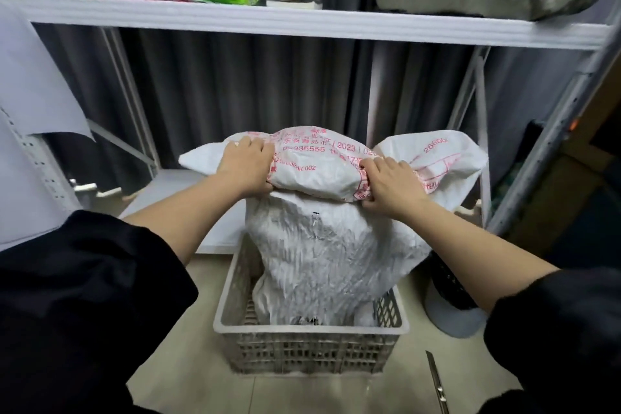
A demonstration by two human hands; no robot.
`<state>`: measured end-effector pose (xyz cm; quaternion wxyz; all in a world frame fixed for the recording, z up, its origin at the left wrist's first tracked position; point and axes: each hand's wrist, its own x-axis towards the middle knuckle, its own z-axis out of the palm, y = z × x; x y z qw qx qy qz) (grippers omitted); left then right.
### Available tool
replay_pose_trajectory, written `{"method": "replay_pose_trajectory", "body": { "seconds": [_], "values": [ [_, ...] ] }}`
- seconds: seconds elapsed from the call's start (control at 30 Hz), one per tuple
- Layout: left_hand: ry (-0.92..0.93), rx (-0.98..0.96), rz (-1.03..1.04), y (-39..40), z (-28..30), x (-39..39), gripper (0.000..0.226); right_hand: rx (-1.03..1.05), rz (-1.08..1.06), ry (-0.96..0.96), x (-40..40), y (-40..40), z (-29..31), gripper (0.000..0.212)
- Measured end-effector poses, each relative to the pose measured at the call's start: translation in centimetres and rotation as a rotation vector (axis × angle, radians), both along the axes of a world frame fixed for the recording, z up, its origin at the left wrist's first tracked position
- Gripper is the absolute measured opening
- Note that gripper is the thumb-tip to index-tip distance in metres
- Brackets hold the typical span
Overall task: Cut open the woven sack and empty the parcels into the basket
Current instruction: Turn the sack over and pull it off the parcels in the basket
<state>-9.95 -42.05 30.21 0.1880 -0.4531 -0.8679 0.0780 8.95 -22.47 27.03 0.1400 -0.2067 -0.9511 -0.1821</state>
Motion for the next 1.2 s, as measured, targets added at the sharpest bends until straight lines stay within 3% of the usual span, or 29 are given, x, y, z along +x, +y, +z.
{"method": "replay_pose_trajectory", "body": {
  "seconds": [0.23,0.43,0.53,0.6,0.7,0.77,0.87,0.9,0.97,1.07,1.13,1.2],
  "values": [
    [-0.095,-0.012,0.085,2.3,-0.8,0.8,0.056,-0.171,-0.179,0.007,-1.0,1.3,-0.6,0.06],
    [-0.238,-0.096,0.296,0.0,-0.4,-2.8,0.064,-0.273,0.0,-0.062,-4.9,-2.0,0.3,0.059],
    [-0.451,-0.104,0.187,0.6,2.2,-2.5,0.085,-0.137,0.039,0.034,-4.8,-0.9,2.7,0.042],
    [-0.619,0.029,0.087,1.5,4.5,-1.7,0.09,-0.027,0.1,0.155,-4.2,0.0,4.7,0.034],
    [-0.504,0.204,-0.018,2.7,6.3,-0.8,0.099,0.085,0.192,0.289,-3.1,0.5,6.5,0.036],
    [-0.427,0.177,-0.058,2.9,6.6,-0.5,0.111,0.19,0.301,0.369,-2.2,0.4,6.6,0.036],
    [-0.5,0.096,-0.125,3.5,5.9,-0.1,0.124,0.291,0.404,0.527,-1.5,-0.5,6.4,0.032],
    [-0.52,0.093,-0.142,3.7,5.3,0.3,0.122,0.296,0.413,0.573,-1.4,-0.9,6.4,0.031],
    [-0.489,0.141,-0.138,3.8,4.1,1.1,0.095,0.265,0.434,0.587,-1.2,-1.6,6.0,0.032],
    [-0.173,0.266,-0.153,3.8,2.7,1.3,0.041,0.095,0.53,0.297,-0.3,-2.1,6.7,0.044],
    [-0.082,0.338,-0.179,3.7,2.5,0.8,0.028,-0.076,0.459,0.054,0.6,-2.1,8.2,0.064],
    [-0.102,0.392,-0.209,3.4,2.7,0.2,0.025,-0.161,0.315,0.021,0.8,-1.6,9.5,0.089]
  ]
}}
